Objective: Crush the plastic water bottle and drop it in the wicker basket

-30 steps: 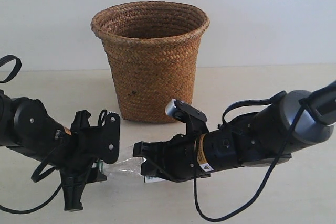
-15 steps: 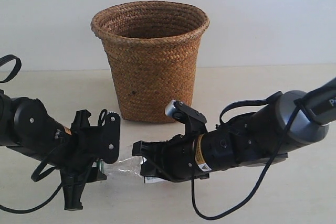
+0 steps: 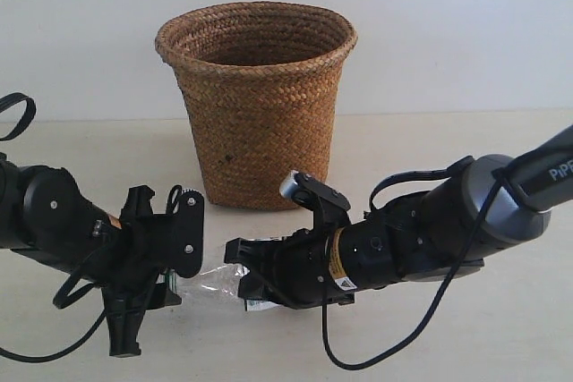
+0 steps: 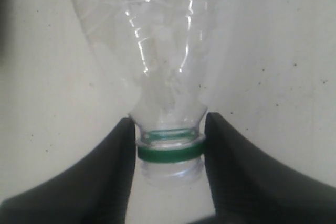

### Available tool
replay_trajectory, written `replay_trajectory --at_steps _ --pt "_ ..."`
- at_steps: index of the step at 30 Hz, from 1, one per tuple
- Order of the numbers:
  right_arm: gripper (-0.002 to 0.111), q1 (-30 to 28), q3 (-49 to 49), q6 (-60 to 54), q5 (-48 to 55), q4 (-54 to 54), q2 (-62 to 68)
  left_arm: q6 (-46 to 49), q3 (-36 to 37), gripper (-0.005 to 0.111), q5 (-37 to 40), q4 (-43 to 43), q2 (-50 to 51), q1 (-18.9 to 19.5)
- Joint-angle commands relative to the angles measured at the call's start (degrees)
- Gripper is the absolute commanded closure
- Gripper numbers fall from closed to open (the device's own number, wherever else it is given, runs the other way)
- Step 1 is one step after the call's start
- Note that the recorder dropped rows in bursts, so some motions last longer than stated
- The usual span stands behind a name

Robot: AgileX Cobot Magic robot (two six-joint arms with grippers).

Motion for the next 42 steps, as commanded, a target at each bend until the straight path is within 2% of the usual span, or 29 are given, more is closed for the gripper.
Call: replay_trajectory --at_steps 1,8,17,27,36,42 --pt "0.107 0.0 0.4 0.7 7.2 -2.1 3.0 0.3 0.2 0.103 2.8 -0.4 0.0 -0.7" --pt "0.107 0.0 0.6 1.1 7.8 -4.5 -1.6 0.3 0.2 0.103 2.8 -0.4 0.0 -0.7" --pt "0.107 0.0 1.5 6.7 11.0 -13.2 -16.5 0.3 0.2 0.103 2.3 -0.4 0.0 -0.6" --pt "0.107 0.0 15.0 4.5 23.1 -13.8 -35.9 0.3 0.2 0.103 2.4 -0.4 0.0 -0.6" --pt "0.107 0.0 26.5 3.1 24.1 -13.8 -52.1 0.3 0.2 0.103 2.4 -1.0 -1.0 -0.7" --pt "0.107 0.0 34.1 2.5 28.2 -12.7 -61.7 0.3 0.2 0.103 3.5 -1.3 -6.8 -0.7"
